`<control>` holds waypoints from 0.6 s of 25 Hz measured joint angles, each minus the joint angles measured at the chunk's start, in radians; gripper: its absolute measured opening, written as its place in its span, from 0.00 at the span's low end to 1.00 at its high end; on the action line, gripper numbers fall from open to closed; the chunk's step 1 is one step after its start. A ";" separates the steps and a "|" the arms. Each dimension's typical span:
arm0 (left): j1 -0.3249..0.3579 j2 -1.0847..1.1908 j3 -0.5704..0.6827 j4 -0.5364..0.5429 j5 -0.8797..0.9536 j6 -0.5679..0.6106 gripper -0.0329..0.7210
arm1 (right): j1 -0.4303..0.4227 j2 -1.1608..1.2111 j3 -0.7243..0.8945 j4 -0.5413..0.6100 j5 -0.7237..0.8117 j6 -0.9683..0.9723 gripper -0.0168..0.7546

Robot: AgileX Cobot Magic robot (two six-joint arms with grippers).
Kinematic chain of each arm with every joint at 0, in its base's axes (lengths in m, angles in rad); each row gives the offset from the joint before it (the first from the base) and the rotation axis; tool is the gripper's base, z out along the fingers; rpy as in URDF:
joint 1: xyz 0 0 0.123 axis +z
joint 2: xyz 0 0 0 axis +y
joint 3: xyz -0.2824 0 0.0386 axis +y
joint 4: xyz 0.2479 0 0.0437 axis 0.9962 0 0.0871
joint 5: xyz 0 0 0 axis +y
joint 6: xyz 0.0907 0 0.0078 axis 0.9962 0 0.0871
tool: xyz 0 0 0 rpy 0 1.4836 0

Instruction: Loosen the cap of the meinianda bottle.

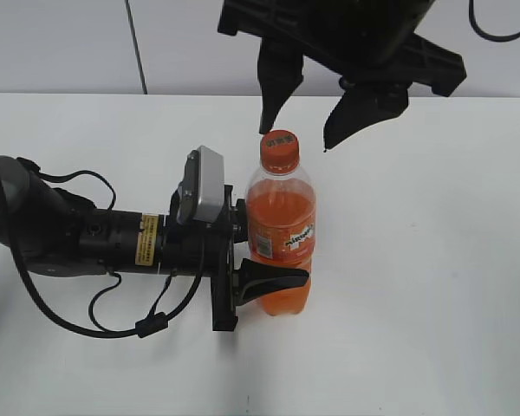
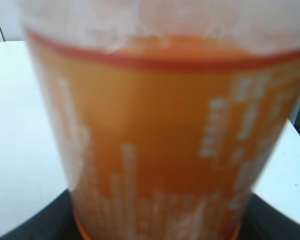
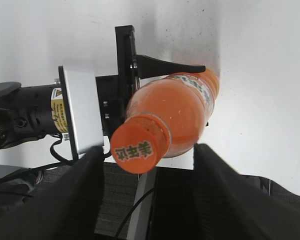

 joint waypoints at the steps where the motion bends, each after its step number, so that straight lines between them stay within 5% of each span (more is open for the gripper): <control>1: 0.000 0.000 0.000 0.000 0.000 0.000 0.57 | 0.000 0.000 0.000 0.000 0.000 0.002 0.57; 15: 0.000 0.000 0.000 0.000 0.000 0.000 0.57 | 0.000 0.006 0.000 0.007 0.000 0.008 0.57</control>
